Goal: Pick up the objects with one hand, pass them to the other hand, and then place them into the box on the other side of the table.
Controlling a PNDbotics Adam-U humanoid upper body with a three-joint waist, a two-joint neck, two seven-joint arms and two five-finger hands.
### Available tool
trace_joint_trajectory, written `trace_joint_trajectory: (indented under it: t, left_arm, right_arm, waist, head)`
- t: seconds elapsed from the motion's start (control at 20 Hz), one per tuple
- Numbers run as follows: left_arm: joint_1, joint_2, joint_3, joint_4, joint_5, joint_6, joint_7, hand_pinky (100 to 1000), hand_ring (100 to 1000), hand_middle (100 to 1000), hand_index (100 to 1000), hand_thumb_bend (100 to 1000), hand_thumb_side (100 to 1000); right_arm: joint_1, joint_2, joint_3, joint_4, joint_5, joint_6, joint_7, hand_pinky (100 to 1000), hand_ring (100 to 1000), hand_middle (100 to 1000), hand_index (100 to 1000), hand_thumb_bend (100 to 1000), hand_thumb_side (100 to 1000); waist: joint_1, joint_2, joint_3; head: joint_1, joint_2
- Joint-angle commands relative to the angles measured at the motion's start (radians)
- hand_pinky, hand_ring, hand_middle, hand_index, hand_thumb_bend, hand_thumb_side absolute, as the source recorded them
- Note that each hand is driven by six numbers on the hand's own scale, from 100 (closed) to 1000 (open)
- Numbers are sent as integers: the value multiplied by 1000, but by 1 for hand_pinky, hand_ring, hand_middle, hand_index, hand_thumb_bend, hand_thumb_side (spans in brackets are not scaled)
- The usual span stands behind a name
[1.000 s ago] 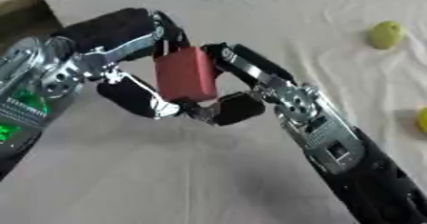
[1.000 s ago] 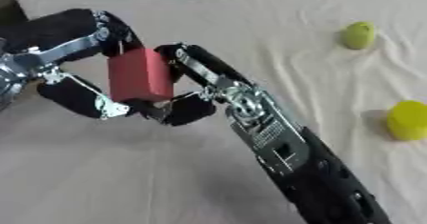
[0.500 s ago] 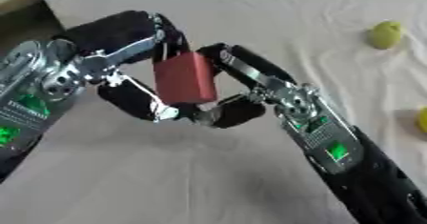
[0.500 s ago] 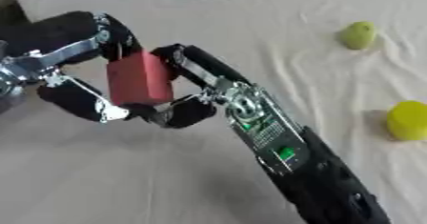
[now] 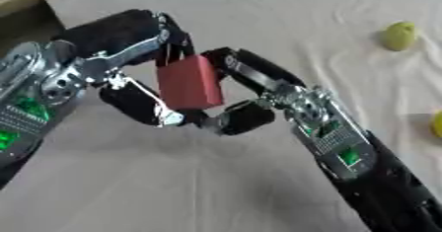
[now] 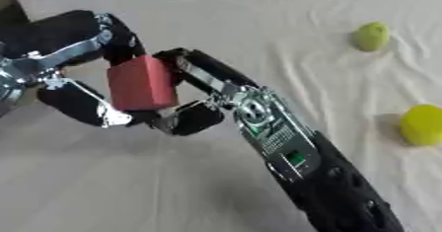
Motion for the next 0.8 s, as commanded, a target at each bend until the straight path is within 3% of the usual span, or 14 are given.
trace_joint_trajectory:
  t: [0.05,0.25,0.8]
  left_arm:
    - [-6,34,17,-10,-17,2,3,552,466,365,416,543,100]
    - [-8,32,15,-12,-20,3,-4,544,455,350,401,550,100]
    - [2,47,22,-21,-20,-6,-15,531,437,321,370,557,100]
  right_arm:
    - [-17,4,-3,-41,-5,2,2,734,656,723,847,125,248]
    - [-19,7,-4,-38,-4,22,-9,738,680,756,871,131,405]
    - [-16,-1,-7,-37,23,13,-13,756,719,802,922,146,524]
  waist:
    - [1,-16,2]
    - [1,-14,4]
    - [1,-13,7]
  head:
    - [1,-14]
    - [0,-14]
    - [0,-15]
